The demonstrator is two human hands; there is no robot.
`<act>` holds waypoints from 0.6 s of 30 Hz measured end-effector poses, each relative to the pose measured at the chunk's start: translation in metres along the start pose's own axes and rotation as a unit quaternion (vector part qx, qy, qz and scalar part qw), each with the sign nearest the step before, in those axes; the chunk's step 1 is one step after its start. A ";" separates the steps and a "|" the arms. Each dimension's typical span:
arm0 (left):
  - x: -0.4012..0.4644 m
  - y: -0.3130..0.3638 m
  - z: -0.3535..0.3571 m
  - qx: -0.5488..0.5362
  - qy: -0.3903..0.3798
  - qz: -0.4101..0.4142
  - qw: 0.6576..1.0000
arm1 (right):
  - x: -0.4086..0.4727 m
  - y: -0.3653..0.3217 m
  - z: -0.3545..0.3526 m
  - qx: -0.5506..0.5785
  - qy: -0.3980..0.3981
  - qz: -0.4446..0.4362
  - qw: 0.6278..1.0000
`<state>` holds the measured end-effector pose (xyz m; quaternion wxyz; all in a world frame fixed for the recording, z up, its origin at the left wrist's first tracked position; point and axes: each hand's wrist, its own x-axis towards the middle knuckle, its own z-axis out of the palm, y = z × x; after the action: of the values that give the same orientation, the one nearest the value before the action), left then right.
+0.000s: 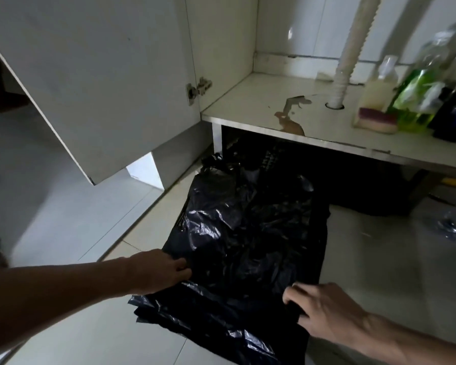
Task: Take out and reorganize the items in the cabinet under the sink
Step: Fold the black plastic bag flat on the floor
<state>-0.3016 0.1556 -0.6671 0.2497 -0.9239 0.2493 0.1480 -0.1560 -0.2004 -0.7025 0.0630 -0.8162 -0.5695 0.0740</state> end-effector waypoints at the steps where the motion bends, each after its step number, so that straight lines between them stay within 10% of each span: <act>1: 0.000 0.004 0.000 -0.024 -0.002 -0.003 1.000 | -0.003 -0.004 0.003 0.005 -0.019 -0.008 1.000; 6: 0.002 0.019 0.001 -0.140 -0.213 -0.053 0.966 | 0.003 -0.027 -0.004 0.002 -0.130 -0.070 0.989; 10: 0.005 0.027 -0.012 -0.258 -0.107 -0.191 0.941 | 0.033 -0.026 -0.036 0.094 -0.127 -0.040 0.987; 13: 0.033 0.046 -0.021 -0.399 -0.060 -0.362 0.840 | 0.068 -0.017 -0.040 0.146 -0.053 -0.005 0.988; 18: 0.070 0.076 -0.013 -0.492 -0.232 -0.400 0.738 | 0.112 -0.029 0.013 0.107 0.016 -0.003 0.994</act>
<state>-0.2818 0.0643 -0.7138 -0.1538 -0.8698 -0.3161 0.3462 -0.1467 -0.0852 -0.7153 0.1589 -0.8040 -0.5600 0.1213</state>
